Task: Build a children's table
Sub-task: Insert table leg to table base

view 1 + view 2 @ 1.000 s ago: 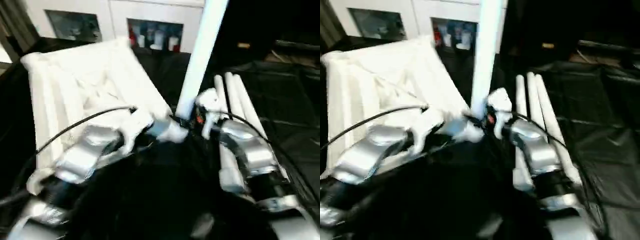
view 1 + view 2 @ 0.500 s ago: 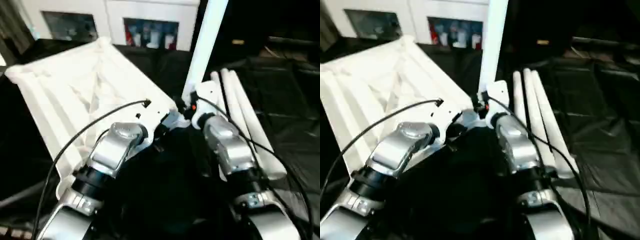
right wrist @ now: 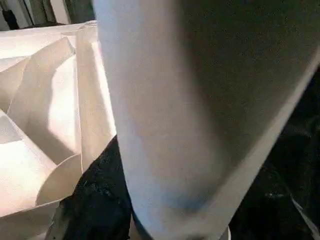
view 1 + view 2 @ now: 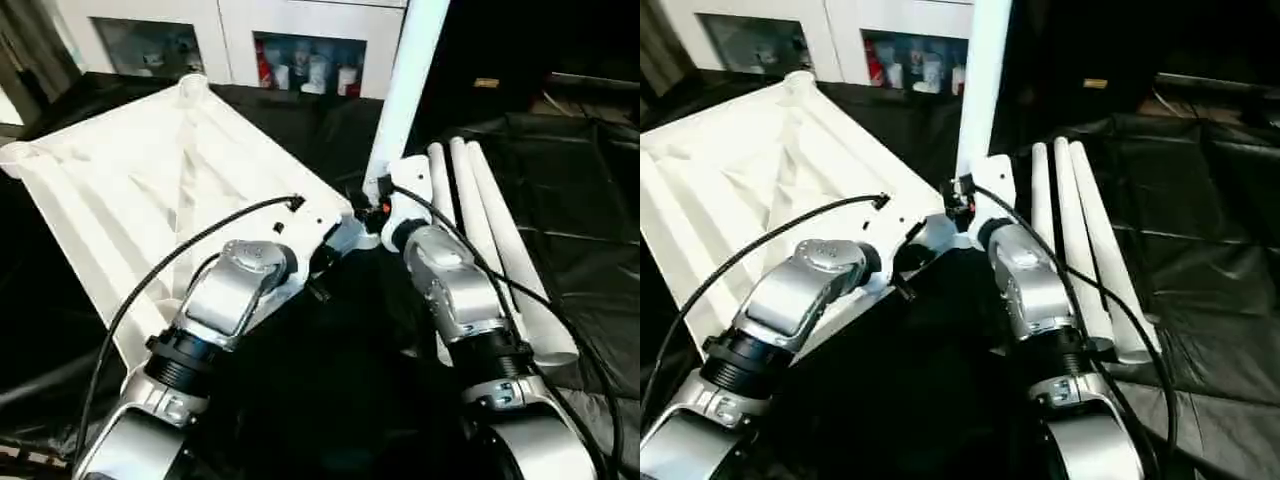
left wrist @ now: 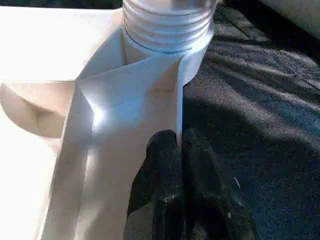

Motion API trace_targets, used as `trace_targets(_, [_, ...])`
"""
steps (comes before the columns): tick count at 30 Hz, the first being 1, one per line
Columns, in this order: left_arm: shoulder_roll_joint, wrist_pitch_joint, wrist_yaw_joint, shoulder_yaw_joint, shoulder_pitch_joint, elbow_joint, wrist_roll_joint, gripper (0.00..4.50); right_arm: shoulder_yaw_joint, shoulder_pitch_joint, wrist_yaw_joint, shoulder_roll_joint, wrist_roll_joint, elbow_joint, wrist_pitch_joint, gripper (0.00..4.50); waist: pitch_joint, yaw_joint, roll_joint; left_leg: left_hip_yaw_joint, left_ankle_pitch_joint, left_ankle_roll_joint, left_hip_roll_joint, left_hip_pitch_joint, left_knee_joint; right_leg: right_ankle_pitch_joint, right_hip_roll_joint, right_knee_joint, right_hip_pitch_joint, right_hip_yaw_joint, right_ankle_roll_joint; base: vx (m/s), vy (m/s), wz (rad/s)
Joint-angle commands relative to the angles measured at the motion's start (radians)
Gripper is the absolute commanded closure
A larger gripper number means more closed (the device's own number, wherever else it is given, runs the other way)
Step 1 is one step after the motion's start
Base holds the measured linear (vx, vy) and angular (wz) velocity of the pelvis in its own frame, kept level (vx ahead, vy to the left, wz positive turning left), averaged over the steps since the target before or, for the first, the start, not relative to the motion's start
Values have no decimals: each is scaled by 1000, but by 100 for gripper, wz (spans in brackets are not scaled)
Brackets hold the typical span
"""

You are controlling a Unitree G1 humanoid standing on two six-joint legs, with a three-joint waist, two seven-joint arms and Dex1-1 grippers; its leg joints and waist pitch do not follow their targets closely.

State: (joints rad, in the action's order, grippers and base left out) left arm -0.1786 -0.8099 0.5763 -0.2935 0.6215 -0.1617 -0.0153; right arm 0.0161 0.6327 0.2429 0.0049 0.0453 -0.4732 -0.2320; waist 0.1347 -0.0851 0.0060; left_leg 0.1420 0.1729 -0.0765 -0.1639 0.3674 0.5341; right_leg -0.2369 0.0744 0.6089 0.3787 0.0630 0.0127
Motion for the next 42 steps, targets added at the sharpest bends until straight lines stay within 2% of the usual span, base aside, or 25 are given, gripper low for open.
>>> trace_targets(1, [26,28,2,-31,34,3,12,450,86,-72,72,68,18,-131,-128,259,-31,2,7,-13,208,39,-60,-2,-71,-245,81,-99,-26,-61,183,0,0,0])
trace_targets(5, [20,42,15,-33,33,4,11,450,78,-53,76,58,1,-154,-117,259,-31,1,7,-10,217,31,-61,-2,-72,-270,82,-102,-24,-61,175,0,0,0])
trace_targets(6, [18,44,18,-32,33,5,11,450,72,-51,79,58,7,-151,-115,203,-32,2,6,-10,220,31,-62,-2,-73,-275,81,-102,-24,-62,174,0,0,0])
trace_targets(8, [16,47,21,-32,32,7,11,450,68,-49,85,55,13,-143,-114,203,-33,2,7,-10,218,28,-62,0,-73,-271,82,-102,-24,-62,173,0,0,0])
trace_targets(10, [12,54,30,-33,29,13,13,450,65,-45,97,51,20,-126,-108,189,-37,0,6,-8,203,30,-63,-3,-70,-243,82,-100,-24,-63,175,0,0,0])
trace_targets(12, [9,58,34,-33,27,16,13,450,62,-43,105,50,26,-116,-107,166,-37,2,8,-7,172,37,-62,0,-69,-181,79,-94,-26,-60,187,0,0,0])
trace_targets(14, [4,63,41,-33,24,22,13,450,59,-40,113,47,31,-103,-103,153,-37,2,6,-6,164,40,-61,1,-68,-162,78,-93,-28,-60,192,0,0,0])
trace_targets(17, [-11,81,61,-33,14,36,19,450,40,-28,139,32,49,-68,-92,121,-46,3,6,-2,139,49,-62,-2,-62,-109,77,-86,-32,-59,207,0,0,0])
trace_targets(20, [-19,100,73,-32,11,41,19,450,37,-27,155,21,53,-45,-90,109,-46,4,6,2,119,58,-62,0,-60,-67,76,-82,-34,-58,220,0,0,0])
trace_targets(21, [-26,106,82,-30,7,46,21,450,41,-30,177,9,57,-20,-90,87,-48,3,4,3,100,63,-61,0,-57,-47,76,-79,-37,-57,225,0,0,0])
trace_targets(23, [-44,136,110,-31,-2,55,26,450,51,-42,220,-18,67,35,-102,87,-53,1,4,4,69,76,-61,1,-51,3,74,-74,-41,-56,227,0,0,0])
trace_targets(24, [-61,153,129,-29,-12,59,31,450,62,-56,263,-48,74,88,-111,87,-61,3,3,5,1,97,-58,3,-42,125,70,-60,-46,-54,239,0,0,0])
trace_targets(25, [-63,156,131,-28,-14,60,31,450,63,-58,269,-52,75,94,-112,87,-62,2,4,5,-17,105,-57,3,-40,164,68,-56,-45,-53,244,0,0,0])
trace_targets(26, [-71,160,142,-28,-19,64,35,450,66,-64,289,-66,80,114,-118,87,-62,2,4,5,-17,105,-57,3,-40,164,68,-56,-45,-53,244,0,0,0])
trace_targets(27, [-82,169,156,-28,-26,68,39,450,71,-72,314,-85,86,138,-126,87,-70,2,2,7,-73,134,-52,4,-29,284,64,-43,-48,-52,260,0,0,0])
trace_targets(28, [-101,193,179,-28,-36,73,43,450,80,-83,359,-118,96,174,-139,87,-74,1,1,6,-116,158,-51,9,-22,360,62,-34,-49,-50,269,0,0,0])
trace_targets(29, [-111,198,194,-25,-42,77,50,450,87,-93,387,-143,98,197,-145,87,-73,3,1,7,-136,176,-50,12,-18,402,58,-29,-47,-47,278,0,0,0])
trace_targets(30, [-112,199,195,-25,-43,77,51,450,87,-93,389,-144,98,198,-146,87,-73,2,2,7,-133,181,-52,12,-17,404,60,-28,-47,-46,283,0,0,0])
trace_targets(31, [-138,229,231,-27,-52,80,56,450,96,-108,441,-189,105,233,-162,87,-72,3,2,7,-123,185,-53,11,-16,395,61,-29,-44,-46,288,0,0,0])
trace_targets(33, [-159,241,260,-27,-61,87,63,450,105,-121,481,-228,100,257,-169,87,-71,1,3,6,-80,187,-57,11,-17,325,64,-32,-46,-45,296,0,0,0])
trace_targets(37, [-209,299,359,-27,-87,127,106,450,144,-158,599,-330,91,316,-175,87,-69,-1,5,5,-55,185,-61,8,-15,255,67,-34,-43,-47,309,0,0,0])
trace_targets(42, [-238,322,436,-29,-111,166,141,450,164,-181,677,-396,107,365,-184,87,-72,-2,6,7,-53,189,-64,8,-10,248,68,-29,-40,-49,324,0,0,0])
